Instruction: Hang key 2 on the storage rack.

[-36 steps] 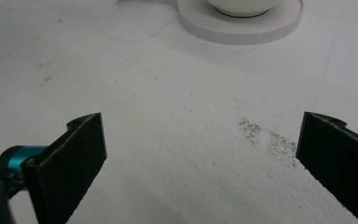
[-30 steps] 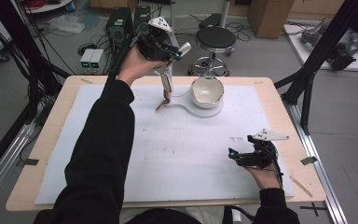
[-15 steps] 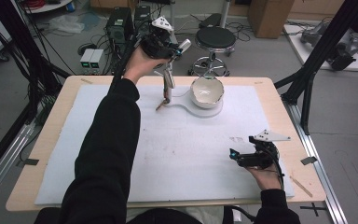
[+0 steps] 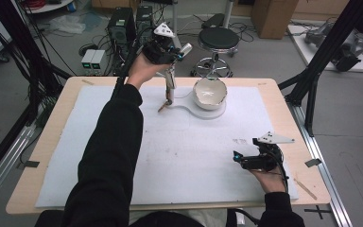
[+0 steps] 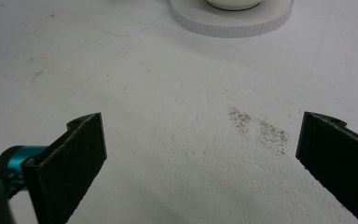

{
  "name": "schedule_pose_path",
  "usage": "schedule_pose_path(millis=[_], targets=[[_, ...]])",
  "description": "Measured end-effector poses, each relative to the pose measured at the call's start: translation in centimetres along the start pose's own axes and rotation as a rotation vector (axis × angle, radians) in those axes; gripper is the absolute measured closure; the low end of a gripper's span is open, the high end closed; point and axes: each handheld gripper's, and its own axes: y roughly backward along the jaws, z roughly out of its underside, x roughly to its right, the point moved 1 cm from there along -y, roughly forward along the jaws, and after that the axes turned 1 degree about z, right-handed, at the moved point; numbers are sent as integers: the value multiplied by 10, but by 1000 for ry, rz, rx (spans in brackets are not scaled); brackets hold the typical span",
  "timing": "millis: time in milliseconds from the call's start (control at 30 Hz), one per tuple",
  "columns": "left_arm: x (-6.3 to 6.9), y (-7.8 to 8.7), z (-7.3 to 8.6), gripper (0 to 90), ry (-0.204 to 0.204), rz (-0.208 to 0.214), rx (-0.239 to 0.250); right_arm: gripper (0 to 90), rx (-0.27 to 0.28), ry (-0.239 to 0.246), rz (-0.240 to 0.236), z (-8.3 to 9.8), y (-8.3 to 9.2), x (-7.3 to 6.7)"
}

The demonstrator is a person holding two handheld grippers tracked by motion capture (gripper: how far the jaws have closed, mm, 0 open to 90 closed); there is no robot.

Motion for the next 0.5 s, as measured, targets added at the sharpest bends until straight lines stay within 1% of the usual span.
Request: schedule_pose_path(millis=[33,67,100,167,267,333,367,433,500], targets=[[1,1,0,745,19,-14,10,6,4,9,3,0,0,1],[1,3,1,738,48,-4,23,6,1,0,2,0,1,0],[1,4,0,693,81,12,36,6,2,-3,2,1,1,0],[1,7,-1,594,118,22,48,6,7,3,7,1,2,1],[2,12,-2,417,140,59,60,6,6,4,4,1,2,0],[3,13,-1,318,153,68,77,7,4,-1,2,1,2,-1],[3,14,0,250,159,73,73,7,7,6,2,0,2,0],[3,15,3,165,169,81,48,6,5,3,0,0,2,-1],[1,14,7,59,199,99,10,6,6,5,1,1,2,0]])
